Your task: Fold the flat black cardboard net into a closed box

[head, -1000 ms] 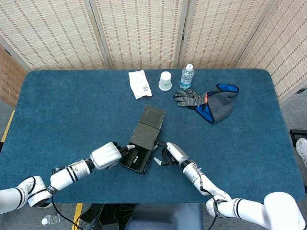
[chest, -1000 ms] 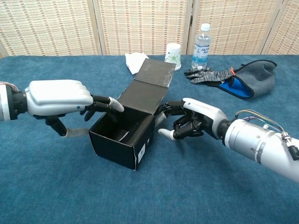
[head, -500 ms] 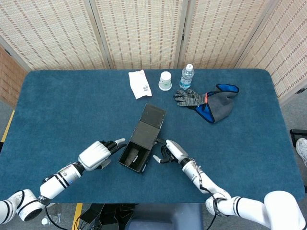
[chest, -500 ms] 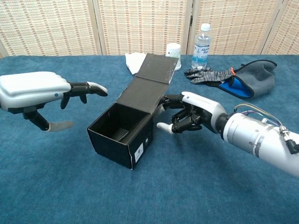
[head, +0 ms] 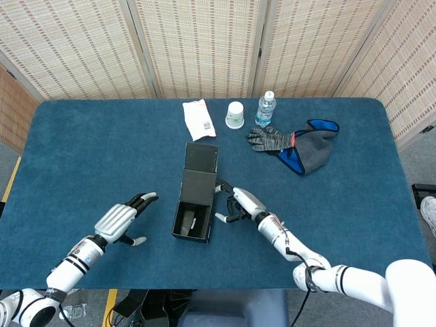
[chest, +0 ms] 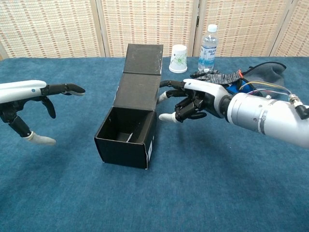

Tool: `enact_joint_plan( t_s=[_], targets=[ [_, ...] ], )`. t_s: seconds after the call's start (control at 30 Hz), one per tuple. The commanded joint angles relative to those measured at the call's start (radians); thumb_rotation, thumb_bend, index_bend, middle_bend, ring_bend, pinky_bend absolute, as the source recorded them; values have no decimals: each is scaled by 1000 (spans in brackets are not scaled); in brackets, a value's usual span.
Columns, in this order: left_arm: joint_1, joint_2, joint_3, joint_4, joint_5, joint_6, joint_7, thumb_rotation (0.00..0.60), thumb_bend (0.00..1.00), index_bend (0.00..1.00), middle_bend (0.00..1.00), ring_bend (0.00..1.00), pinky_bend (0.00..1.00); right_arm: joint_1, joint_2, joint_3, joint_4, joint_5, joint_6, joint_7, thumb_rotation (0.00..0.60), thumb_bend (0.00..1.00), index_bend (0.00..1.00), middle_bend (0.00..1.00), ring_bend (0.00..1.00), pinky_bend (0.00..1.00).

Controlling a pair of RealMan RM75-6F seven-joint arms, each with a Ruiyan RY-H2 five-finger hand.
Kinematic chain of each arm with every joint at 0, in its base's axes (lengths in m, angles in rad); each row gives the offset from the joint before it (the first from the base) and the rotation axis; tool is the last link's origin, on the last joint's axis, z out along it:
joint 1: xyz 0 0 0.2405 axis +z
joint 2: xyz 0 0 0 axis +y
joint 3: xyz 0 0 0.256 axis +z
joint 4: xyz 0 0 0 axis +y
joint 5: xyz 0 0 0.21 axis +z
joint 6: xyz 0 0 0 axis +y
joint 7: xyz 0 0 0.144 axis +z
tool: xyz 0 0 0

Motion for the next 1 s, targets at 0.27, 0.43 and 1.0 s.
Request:
enact_joint_plan(
  t_s=[0.27, 0.43, 1.0],
  targets=[
    [33, -65, -16, 71, 13, -82, -299, 600, 161, 0, 0, 0, 312, -89, 298, 24, -331, 97, -1, -18, 600, 282, 5, 186, 644, 980],
    [29, -124, -32, 135, 31, -101, -382, 600, 161, 0, 0, 0, 311, -134, 413, 53, -432, 92, 40, 14, 600, 282, 5, 187, 644, 980],
    [-72, -262, -96, 320, 58, -256, -636, 600, 136, 0, 0, 0, 282, -204, 504, 47, -503, 28, 157, 23, 600, 282, 5, 195, 644, 978]
  ],
)
